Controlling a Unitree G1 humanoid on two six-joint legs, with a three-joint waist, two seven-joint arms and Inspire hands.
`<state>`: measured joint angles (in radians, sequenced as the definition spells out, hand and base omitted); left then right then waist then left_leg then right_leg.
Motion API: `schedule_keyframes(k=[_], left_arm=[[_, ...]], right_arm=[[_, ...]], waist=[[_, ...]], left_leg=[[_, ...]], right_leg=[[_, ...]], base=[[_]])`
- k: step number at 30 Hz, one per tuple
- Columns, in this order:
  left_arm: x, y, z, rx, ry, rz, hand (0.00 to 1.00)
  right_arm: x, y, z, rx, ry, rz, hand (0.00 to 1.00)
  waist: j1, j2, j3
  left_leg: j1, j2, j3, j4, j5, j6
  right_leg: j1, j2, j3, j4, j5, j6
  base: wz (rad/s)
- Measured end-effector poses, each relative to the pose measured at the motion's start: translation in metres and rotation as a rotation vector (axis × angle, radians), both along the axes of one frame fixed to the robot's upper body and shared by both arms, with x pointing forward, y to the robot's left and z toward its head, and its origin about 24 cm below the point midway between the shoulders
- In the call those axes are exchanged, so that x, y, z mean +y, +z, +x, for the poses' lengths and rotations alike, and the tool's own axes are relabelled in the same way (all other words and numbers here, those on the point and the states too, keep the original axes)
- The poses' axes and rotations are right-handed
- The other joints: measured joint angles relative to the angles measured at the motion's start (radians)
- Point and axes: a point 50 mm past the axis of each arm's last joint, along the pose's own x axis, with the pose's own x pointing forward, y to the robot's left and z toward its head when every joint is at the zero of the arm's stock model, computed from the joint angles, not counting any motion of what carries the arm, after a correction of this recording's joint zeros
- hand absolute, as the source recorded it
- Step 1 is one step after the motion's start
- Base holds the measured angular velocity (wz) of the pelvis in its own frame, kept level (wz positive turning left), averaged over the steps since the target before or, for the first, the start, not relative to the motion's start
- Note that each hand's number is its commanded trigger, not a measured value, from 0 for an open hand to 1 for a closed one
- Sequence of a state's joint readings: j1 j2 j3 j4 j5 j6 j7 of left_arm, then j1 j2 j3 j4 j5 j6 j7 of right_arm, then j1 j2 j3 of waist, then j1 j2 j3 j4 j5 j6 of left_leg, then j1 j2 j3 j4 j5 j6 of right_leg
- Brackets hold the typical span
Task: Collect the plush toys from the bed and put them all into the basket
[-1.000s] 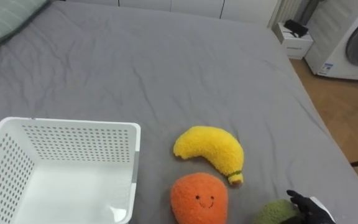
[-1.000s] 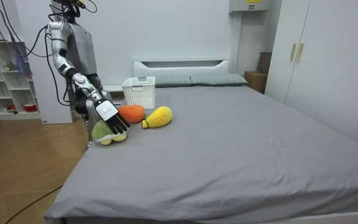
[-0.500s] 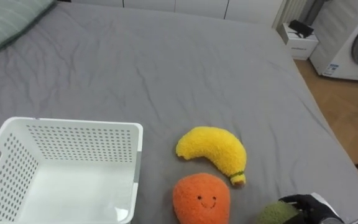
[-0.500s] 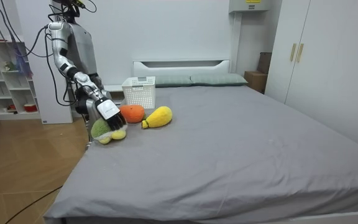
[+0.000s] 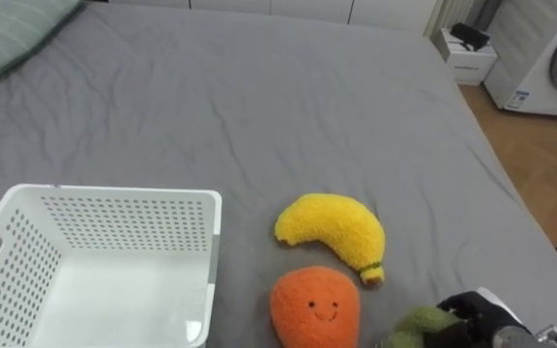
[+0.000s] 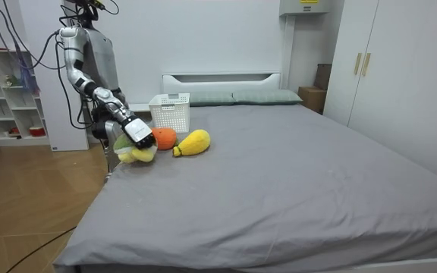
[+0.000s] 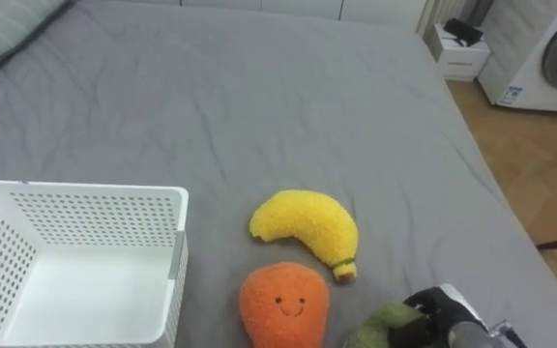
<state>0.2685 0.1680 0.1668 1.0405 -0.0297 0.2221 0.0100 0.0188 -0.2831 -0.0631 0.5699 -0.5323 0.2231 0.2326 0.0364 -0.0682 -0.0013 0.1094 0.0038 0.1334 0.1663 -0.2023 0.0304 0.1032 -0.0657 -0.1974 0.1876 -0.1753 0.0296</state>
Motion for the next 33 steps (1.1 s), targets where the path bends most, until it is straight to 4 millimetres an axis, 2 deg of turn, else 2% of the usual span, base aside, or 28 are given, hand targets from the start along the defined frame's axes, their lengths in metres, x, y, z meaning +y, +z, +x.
schedule_keyframes(k=[3, 6, 9, 11, 14, 17, 21, 23, 27, 29, 30, 33], left_arm=[[0.000, 0.000, 0.005, -0.022, 0.001, 0.000, 0.00], [0.000, 0.000, 0.012, -0.044, -0.005, -0.001, 0.00], [-0.001, 0.000, 0.017, -0.067, -0.002, -0.011, 0.00], [-0.001, 0.000, 0.022, -0.086, 0.006, -0.015, 0.00], [-0.002, 0.000, 0.026, -0.114, 0.030, -0.023, 0.00], [-0.003, 0.001, 0.032, -0.144, 0.026, -0.026, 0.00], [-0.005, 0.001, 0.036, -0.161, 0.009, -0.027, 0.00], [-0.006, 0.000, 0.036, -0.164, 0.009, -0.030, 0.00], [-0.008, 0.000, 0.039, -0.181, 0.010, -0.030, 0.00], [-0.010, -0.001, 0.042, -0.188, 0.028, -0.034, 0.00], [-0.011, -0.001, 0.046, -0.195, 0.027, -0.029, 0.00], [-0.011, 0.000, 0.053, -0.210, 0.022, -0.025, 0.00]], right_arm=[[0.008, 0.031, 0.026, -0.153, 0.063, -0.033, 1.00], [0.014, 0.051, 0.045, -0.247, 0.089, -0.040, 1.00], [0.024, 0.084, 0.072, -0.394, 0.123, -0.036, 1.00], [0.034, 0.116, 0.091, -0.531, 0.159, -0.030, 1.00], [0.049, 0.151, 0.109, -0.663, 0.222, -0.022, 1.00], [0.065, 0.178, 0.112, -0.763, 0.279, -0.019, 1.00], [0.078, 0.197, 0.121, -0.823, 0.334, 0.002, 1.00], [0.087, 0.205, 0.126, -0.843, 0.374, 0.005, 1.00], [0.099, 0.215, 0.129, -0.858, 0.428, 0.017, 1.00], [0.109, 0.218, 0.129, -0.860, 0.459, 0.031, 1.00], [0.115, 0.218, 0.130, -0.849, 0.479, 0.036, 1.00], [0.127, 0.222, 0.132, -0.846, 0.524, 0.054, 1.00]], waist=[[-0.002, 0.000, 0.0017], [-0.001, -0.003, 0.0020], [0.000, -0.002, 0.0031], [0.004, -0.002, 0.0039], [0.019, -0.001, 0.0057], [0.046, -0.002, 0.0053], [0.062, -0.004, 0.0057], [0.090, -0.003, 0.0063], [0.114, -0.005, 0.0061], [0.144, -0.005, 0.0070], [0.161, -0.007, 0.0082], [0.175, -0.015, 0.0117]], left_leg=[[-0.005, 0.000, 0.001, 0.000, 0.000, 0.000], [-0.008, -0.001, 0.001, 0.000, 0.000, 0.000], [-0.012, -0.001, 0.001, 0.000, 0.000, 0.000], [-0.012, -0.001, 0.002, -0.003, 0.000, 0.000], [-0.014, 0.000, 0.002, -0.004, 0.000, 0.000], [-0.027, -0.001, -0.008, 0.000, 0.000, 0.000], [-0.030, -0.003, -0.030, 0.002, 0.001, 0.001], [-0.032, -0.003, -0.032, 0.002, 0.002, 0.001], [-0.046, -0.008, -0.058, 0.002, 0.005, 0.002], [-0.047, -0.012, -0.068, 0.000, 0.011, 0.003], [-0.049, -0.013, -0.073, -0.003, 0.012, 0.002], [-0.061, -0.017, -0.096, -0.001, 0.017, 0.003]], right_leg=[[-0.005, 0.000, 0.000, 0.000, 0.000, 0.000], [-0.007, 0.000, -0.001, 0.000, 0.000, 0.000], [-0.012, 0.001, 0.000, 0.001, 0.000, 0.000], [-0.014, 0.002, 0.003, 0.001, 0.000, 0.000], [-0.015, 0.008, 0.003, 0.002, 0.000, 0.000], [-0.021, 0.006, -0.008, 0.002, 0.000, 0.000], [-0.015, 0.003, -0.028, 0.001, 0.001, 0.000], [-0.016, 0.003, -0.029, 0.001, 0.001, 0.000], [-0.017, -0.003, -0.053, 0.000, 0.001, 0.001], [-0.018, -0.005, -0.056, 0.000, 0.001, 0.001], [-0.019, -0.004, -0.058, 0.000, 0.001, 0.001], [-0.019, -0.007, -0.080, -0.001, 0.001, 0.001]], base=[[0.00], [0.00], [0.00], [0.00], [0.00], [0.08], [0.15], [0.00], [0.18], [0.08], [0.08], [0.21]])
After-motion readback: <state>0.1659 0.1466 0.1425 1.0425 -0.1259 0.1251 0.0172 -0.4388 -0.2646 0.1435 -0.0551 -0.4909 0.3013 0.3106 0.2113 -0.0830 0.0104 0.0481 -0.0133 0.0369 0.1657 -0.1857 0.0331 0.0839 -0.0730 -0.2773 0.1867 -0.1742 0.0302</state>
